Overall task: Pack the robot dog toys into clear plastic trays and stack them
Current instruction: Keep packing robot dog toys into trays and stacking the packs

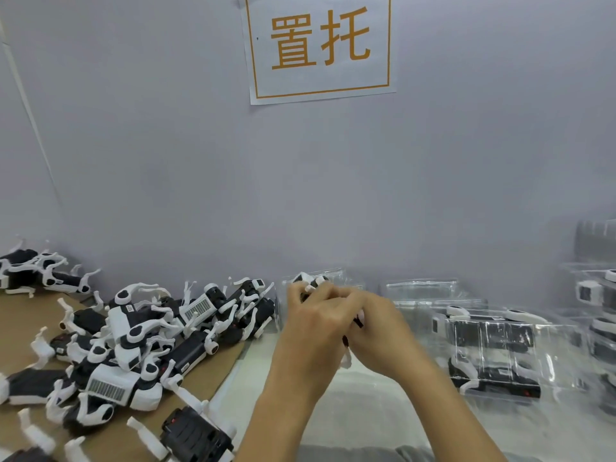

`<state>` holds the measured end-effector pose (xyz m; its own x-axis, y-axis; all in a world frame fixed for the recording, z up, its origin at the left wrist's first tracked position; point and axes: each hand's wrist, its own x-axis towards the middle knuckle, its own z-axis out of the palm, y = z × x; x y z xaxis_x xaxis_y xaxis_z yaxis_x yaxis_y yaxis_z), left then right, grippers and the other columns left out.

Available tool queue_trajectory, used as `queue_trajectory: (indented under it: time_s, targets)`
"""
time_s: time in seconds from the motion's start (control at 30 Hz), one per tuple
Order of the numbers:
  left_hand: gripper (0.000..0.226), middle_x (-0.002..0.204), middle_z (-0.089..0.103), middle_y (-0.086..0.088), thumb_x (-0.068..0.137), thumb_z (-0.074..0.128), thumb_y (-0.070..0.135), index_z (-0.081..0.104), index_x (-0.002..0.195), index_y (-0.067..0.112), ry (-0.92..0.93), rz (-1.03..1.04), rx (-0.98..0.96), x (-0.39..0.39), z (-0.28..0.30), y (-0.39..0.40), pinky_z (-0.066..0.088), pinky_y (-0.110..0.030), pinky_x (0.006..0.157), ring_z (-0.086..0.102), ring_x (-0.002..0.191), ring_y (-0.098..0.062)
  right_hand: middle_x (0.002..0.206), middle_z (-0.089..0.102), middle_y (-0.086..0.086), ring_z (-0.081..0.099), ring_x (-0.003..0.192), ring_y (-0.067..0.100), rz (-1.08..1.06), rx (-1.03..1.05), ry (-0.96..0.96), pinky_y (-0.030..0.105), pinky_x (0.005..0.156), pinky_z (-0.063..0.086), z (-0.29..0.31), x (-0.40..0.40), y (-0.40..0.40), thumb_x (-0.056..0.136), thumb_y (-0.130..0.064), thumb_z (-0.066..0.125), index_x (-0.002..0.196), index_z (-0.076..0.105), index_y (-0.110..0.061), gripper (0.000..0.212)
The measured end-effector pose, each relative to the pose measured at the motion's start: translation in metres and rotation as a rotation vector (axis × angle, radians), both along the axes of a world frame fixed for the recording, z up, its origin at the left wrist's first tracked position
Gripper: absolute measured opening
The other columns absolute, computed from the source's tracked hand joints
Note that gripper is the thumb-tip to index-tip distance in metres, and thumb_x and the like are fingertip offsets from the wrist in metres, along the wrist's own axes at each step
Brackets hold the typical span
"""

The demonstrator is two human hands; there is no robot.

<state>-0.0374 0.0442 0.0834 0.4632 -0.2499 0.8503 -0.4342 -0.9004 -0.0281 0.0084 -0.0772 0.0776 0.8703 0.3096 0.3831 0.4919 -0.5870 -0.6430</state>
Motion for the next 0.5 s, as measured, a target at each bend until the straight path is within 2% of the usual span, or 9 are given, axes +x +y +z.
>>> queue_trajectory:
  time_s: [0.03,0.1,0.17,0.23,0.33,0.4,0.47,0.5]
  targets:
    - [0.045,0.079,0.069,0.015,0.057,0.062,-0.009,0.071,0.089,0.022,-0.054,0.002,-0.022,0.0,0.0,0.0,0.026,-0.031,0.086,0.06,0.093,-0.011,0.092,0.066,-0.016,0.062,0.09,0.01,-0.067,-0.009,-0.026,0.035,0.073,0.052,-0.001,0.002,0.0,0.083,-0.03,0.054,0.109,0.062,-0.04,0.029]
    - [0.038,0.112,0.071,0.012,0.076,0.064,-0.001,0.071,0.103,0.026,-0.136,-0.016,-0.15,-0.001,0.001,0.002,0.029,-0.036,0.095,0.057,0.117,-0.015,0.097,0.058,-0.015,0.058,0.096,0.015,-0.199,-0.016,-0.066,0.035,0.074,0.048,-0.005,0.005,-0.002,0.086,-0.034,0.061,0.112,0.057,-0.039,0.027]
    - [0.033,0.14,0.057,0.007,0.089,0.062,0.015,0.065,0.118,0.033,-0.111,-0.066,-0.463,-0.004,0.005,0.005,0.031,-0.039,0.108,0.047,0.133,-0.015,0.099,0.057,-0.011,0.056,0.095,0.018,-0.243,0.043,-0.07,0.036,0.075,0.047,-0.008,0.008,-0.004,0.087,-0.035,0.065,0.111,0.054,-0.036,0.027]
    - [0.031,0.148,0.048,0.014,0.096,0.054,0.027,0.057,0.121,0.046,0.013,-0.109,-0.802,-0.009,0.01,0.013,0.035,-0.038,0.114,0.042,0.137,-0.009,0.1,0.059,-0.012,0.058,0.093,0.016,-0.218,0.134,-0.06,0.037,0.076,0.048,-0.008,0.009,-0.005,0.086,-0.033,0.067,0.109,0.053,-0.036,0.027]
    - [0.025,0.134,0.054,0.022,0.102,0.053,0.037,0.056,0.119,0.053,0.271,-0.283,-1.134,-0.01,0.015,0.025,0.048,-0.04,0.105,0.051,0.126,-0.003,0.1,0.057,-0.02,0.055,0.095,0.011,-0.111,0.173,-0.11,0.03,0.077,0.045,-0.007,0.008,-0.003,0.085,-0.026,0.072,0.102,0.051,-0.043,0.032]
    - [0.028,0.123,0.06,0.022,0.095,0.053,0.048,0.058,0.122,0.049,0.474,-0.416,-1.17,-0.008,0.016,0.027,0.053,-0.033,0.094,0.059,0.114,0.0,0.101,0.053,-0.025,0.049,0.099,0.009,-0.04,0.14,-0.169,0.026,0.079,0.041,-0.007,0.004,0.002,0.084,-0.022,0.073,0.102,0.051,-0.045,0.037]
    - [0.019,0.09,0.066,0.018,0.098,0.055,0.038,0.065,0.114,0.037,0.542,-0.444,-1.13,-0.003,0.013,0.023,0.052,-0.019,0.074,0.063,0.086,0.0,0.101,0.05,-0.027,0.047,0.099,0.009,0.01,0.089,-0.223,0.03,0.085,0.041,-0.007,0.002,0.007,0.084,-0.02,0.073,0.105,0.052,-0.04,0.036]
    - [0.014,0.076,0.064,0.014,0.101,0.055,0.028,0.067,0.106,0.03,0.523,-0.398,-1.106,-0.002,0.012,0.019,0.05,-0.02,0.067,0.061,0.074,-0.005,0.101,0.05,-0.027,0.048,0.099,0.009,0.026,0.065,-0.238,0.033,0.088,0.043,-0.007,0.001,0.009,0.084,-0.02,0.071,0.106,0.052,-0.038,0.034]
